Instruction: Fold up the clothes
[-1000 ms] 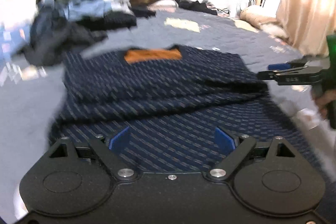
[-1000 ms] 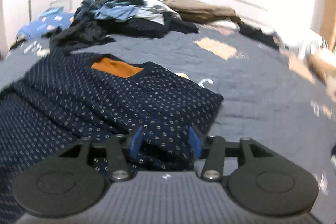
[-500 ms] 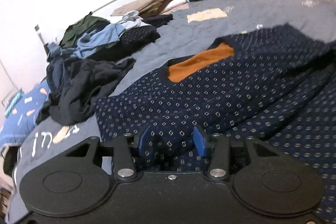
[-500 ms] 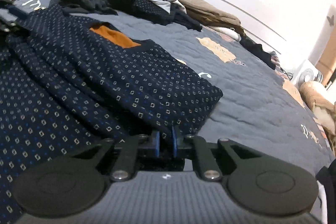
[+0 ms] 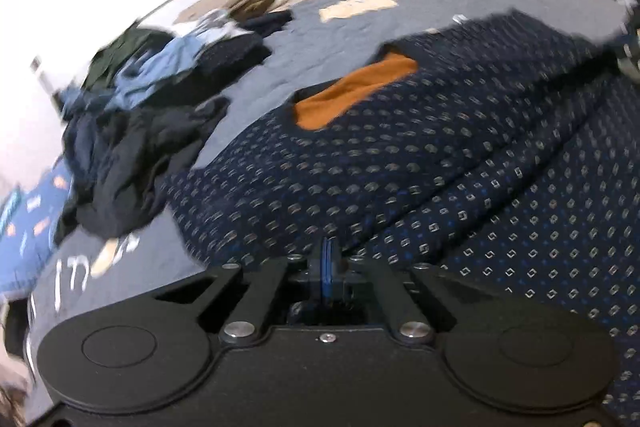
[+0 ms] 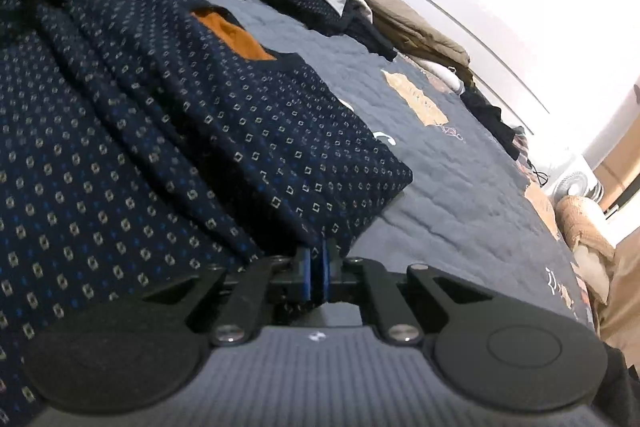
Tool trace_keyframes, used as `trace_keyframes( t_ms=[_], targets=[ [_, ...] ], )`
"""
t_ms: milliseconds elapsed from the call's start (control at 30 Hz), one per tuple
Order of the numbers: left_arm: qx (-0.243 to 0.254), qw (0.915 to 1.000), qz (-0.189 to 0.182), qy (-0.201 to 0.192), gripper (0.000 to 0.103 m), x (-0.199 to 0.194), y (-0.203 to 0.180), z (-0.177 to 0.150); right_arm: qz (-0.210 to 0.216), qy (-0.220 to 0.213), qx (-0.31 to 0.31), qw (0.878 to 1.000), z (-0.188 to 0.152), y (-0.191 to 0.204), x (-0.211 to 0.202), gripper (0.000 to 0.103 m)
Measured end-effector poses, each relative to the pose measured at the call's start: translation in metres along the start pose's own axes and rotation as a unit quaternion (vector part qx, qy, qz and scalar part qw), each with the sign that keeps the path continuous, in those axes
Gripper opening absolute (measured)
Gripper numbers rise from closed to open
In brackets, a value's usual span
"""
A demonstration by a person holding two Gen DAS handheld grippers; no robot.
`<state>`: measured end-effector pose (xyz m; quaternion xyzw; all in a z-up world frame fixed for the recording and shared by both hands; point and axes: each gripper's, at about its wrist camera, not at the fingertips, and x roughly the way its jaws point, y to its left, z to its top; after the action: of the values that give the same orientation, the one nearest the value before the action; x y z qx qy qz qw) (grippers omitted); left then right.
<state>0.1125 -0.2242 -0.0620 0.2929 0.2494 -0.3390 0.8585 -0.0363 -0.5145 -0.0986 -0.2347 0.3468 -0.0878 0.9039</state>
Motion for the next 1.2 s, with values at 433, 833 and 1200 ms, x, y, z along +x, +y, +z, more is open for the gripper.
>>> trace_keyframes(
  t_ms=[433, 833, 1200],
  targets=[
    [-0.167, 0.9829, -0.032, 0.070, 0.069, 0.064, 0.088, 0.050, 0.011, -0.005, 0.013, 1.000, -0.001, 0.000, 0.002, 0.007],
    [-0.272, 0.9617, -0.030, -0.005, 0.008, 0.052, 0.124, 0.049, 0.023, -0.007, 0.039, 0.999, -0.001, -0.003, 0.005, 0.007],
    [-0.281, 0.9504, -0.115, 0.067, 0.036, 0.049, 0.110, 0.021, 0.017, 0.003, 0.025, 1.000, -0.001, 0.005, 0.008, 0.008]
  ],
)
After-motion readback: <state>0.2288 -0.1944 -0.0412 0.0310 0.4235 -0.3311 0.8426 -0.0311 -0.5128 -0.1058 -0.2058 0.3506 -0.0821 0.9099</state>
